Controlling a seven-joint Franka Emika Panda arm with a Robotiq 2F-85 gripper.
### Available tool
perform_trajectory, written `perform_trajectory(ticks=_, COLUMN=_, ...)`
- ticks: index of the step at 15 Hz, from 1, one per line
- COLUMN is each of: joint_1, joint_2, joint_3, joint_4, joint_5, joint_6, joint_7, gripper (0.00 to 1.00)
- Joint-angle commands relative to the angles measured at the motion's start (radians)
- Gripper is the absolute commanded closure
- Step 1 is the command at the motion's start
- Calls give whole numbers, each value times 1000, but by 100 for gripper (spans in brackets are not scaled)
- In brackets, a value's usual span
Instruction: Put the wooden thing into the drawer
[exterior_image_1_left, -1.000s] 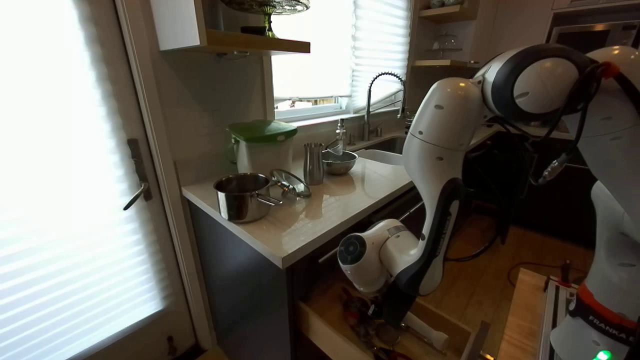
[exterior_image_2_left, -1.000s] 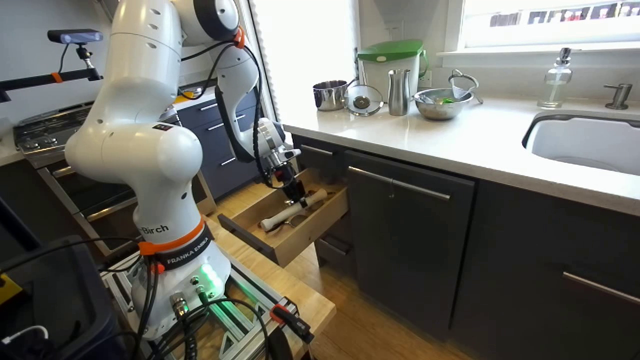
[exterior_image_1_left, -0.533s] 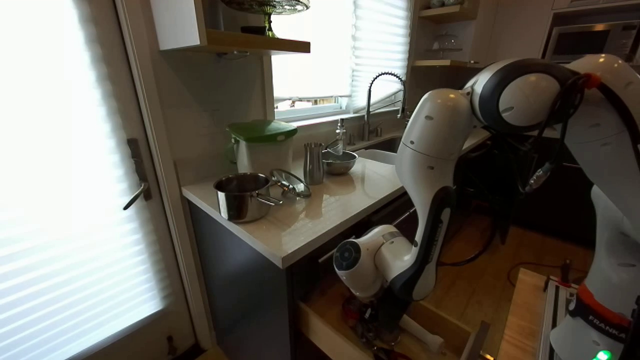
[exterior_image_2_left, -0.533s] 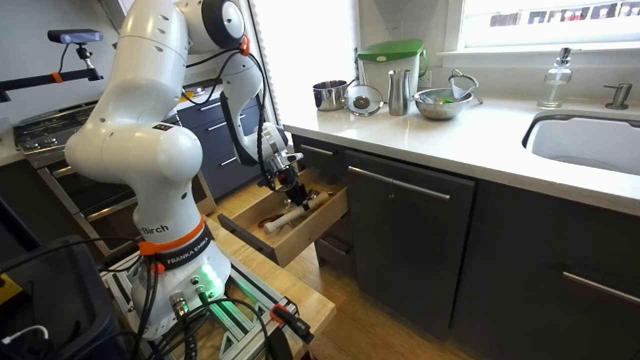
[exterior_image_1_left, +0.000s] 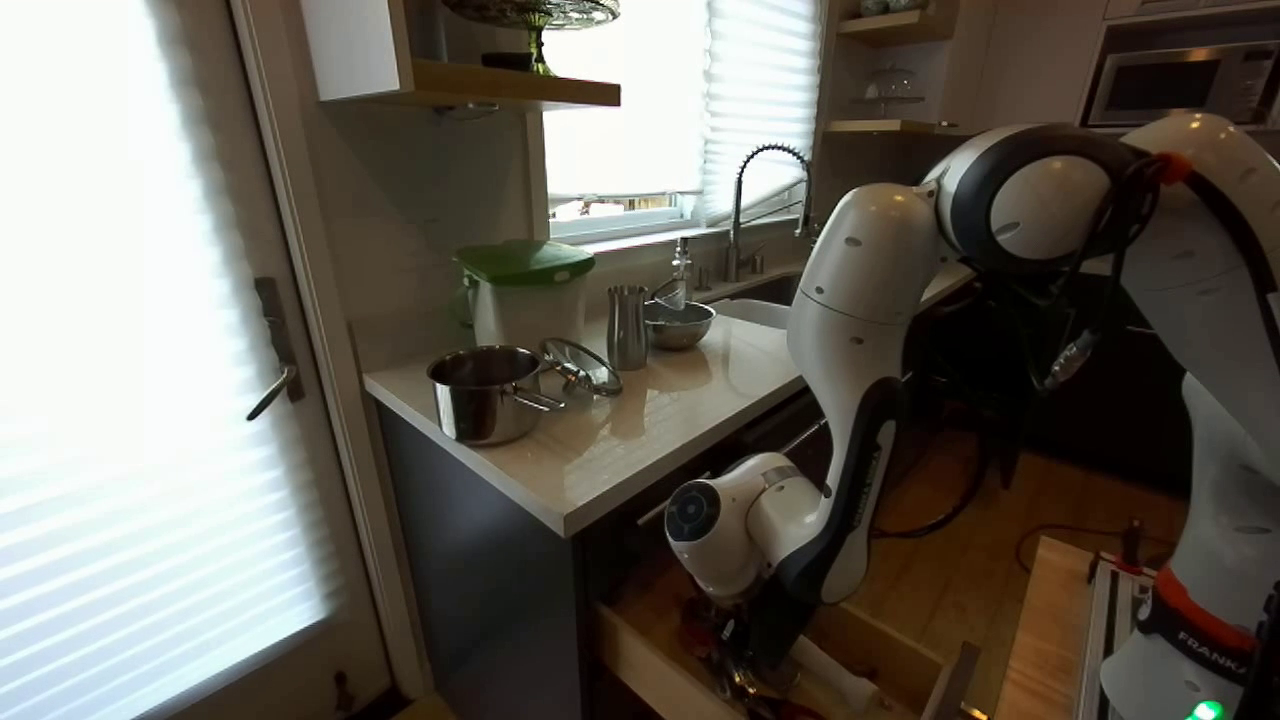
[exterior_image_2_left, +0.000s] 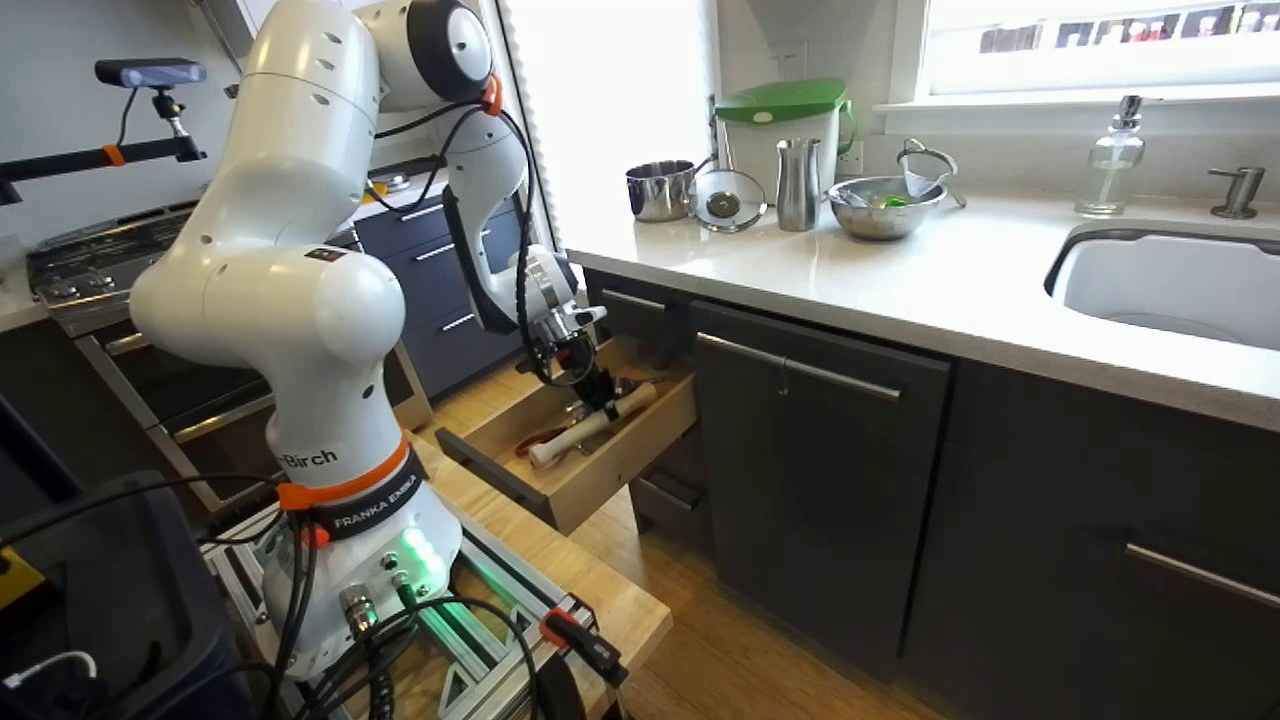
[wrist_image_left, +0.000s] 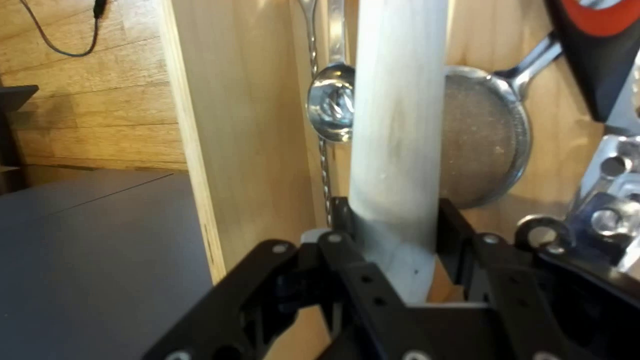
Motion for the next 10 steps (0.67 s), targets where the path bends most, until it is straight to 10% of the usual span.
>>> perform_trajectory(ticks=1, joint_1=9, joint_2=4, joint_3=-16, joint_4=0, joint_5=-24, joint_6=13, joint_7=39, gripper=81)
perform_trajectory(ticks=10, joint_1=-4, joint_2=-38, joint_3=-31, joint_4=-54, joint_5=-80, joint_6=142, joint_7=63, gripper=81)
